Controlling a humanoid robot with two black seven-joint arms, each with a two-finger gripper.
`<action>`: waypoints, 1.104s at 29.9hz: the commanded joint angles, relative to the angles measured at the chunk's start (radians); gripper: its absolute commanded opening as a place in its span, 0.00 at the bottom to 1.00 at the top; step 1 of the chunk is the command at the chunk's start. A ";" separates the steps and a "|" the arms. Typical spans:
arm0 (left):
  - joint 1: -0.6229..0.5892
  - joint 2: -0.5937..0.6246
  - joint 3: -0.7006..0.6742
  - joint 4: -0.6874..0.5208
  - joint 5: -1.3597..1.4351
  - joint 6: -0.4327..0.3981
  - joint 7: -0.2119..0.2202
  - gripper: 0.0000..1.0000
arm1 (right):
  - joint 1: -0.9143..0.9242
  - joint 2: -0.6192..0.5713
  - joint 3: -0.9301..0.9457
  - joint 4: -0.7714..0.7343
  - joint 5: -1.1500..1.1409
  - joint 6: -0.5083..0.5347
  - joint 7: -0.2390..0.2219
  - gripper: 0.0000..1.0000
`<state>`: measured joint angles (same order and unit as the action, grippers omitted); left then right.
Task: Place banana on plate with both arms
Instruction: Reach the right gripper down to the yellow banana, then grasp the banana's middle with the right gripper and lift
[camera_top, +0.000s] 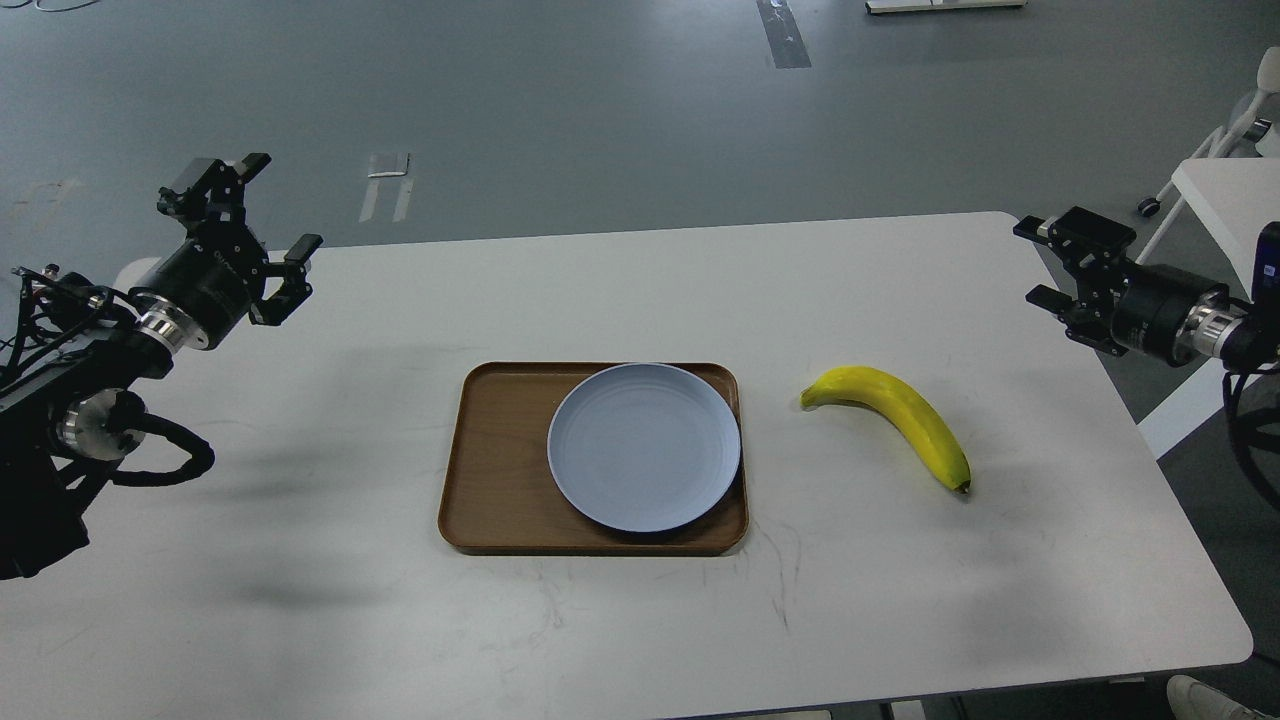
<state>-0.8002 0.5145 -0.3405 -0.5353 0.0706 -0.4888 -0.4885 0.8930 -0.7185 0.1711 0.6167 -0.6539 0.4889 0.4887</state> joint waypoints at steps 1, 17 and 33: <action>-0.005 0.002 0.000 0.000 0.001 0.000 0.000 1.00 | 0.081 -0.001 -0.025 0.055 -0.214 0.000 0.000 1.00; -0.005 0.019 -0.002 -0.002 0.001 0.000 0.000 1.00 | 0.310 0.125 -0.429 0.202 -0.788 0.000 0.000 1.00; -0.008 0.038 -0.002 0.000 0.001 0.000 0.000 1.00 | 0.293 0.225 -0.599 0.098 -0.794 -0.134 0.000 0.90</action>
<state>-0.8080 0.5473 -0.3421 -0.5354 0.0721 -0.4888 -0.4886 1.1912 -0.4954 -0.4199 0.7173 -1.4495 0.3760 0.4888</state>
